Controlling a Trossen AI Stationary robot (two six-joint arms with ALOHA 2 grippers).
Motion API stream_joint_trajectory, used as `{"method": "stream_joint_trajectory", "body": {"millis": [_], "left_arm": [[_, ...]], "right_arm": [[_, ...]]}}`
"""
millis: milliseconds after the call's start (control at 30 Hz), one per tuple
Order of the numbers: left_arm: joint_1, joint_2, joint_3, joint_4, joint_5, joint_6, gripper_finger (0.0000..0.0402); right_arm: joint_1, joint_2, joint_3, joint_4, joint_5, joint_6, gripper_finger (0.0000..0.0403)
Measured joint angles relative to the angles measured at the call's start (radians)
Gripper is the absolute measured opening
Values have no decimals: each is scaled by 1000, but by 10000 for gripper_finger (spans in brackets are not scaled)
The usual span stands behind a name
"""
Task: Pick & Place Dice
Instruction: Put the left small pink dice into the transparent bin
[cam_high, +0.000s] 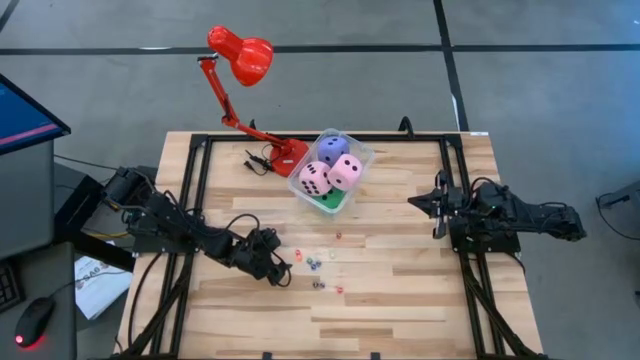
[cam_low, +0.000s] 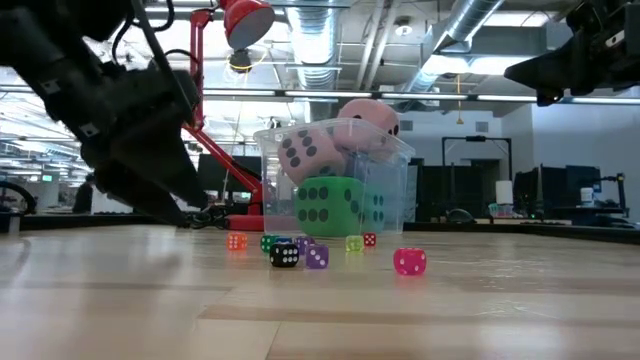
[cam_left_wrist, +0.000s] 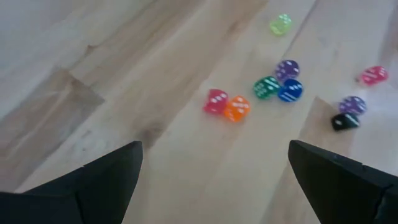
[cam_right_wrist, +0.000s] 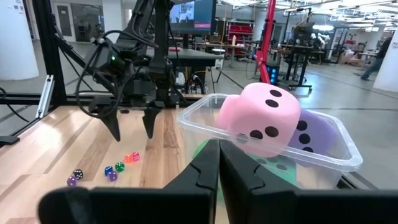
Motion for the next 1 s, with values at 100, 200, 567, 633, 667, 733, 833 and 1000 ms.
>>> {"method": "stream_joint_trajectory", "body": {"millis": [100, 200, 567, 633, 667, 733, 833, 1000], "left_arm": [[0, 0, -23, 11, -18, 0, 393], [0, 0, -28, 12, -54, 17, 393], [0, 0, -28, 86, -102, 229, 393], [2, 1, -28, 87, -102, 229, 393], [3, 5, -28, 92, -102, 228, 393], [3, 26, -28, 120, -102, 228, 393], [3, 82, -28, 190, -101, 228, 393], [0, 142, -28, 208, -59, 227, 393]], "right_arm": [[0, 0, 0, 0, 0, 0, 8], [0, 0, 0, 0, 0, 0, 8], [0, 0, 0, 0, 0, 0, 8], [0, 0, 0, -1, 0, 0, 8], [0, 0, 0, -1, 0, 0, 8], [0, 0, 0, -1, 0, 0, 8], [0, 0, 0, -2, 0, 0, 8], [0, 0, 0, -4, 0, 0, 8]]}}
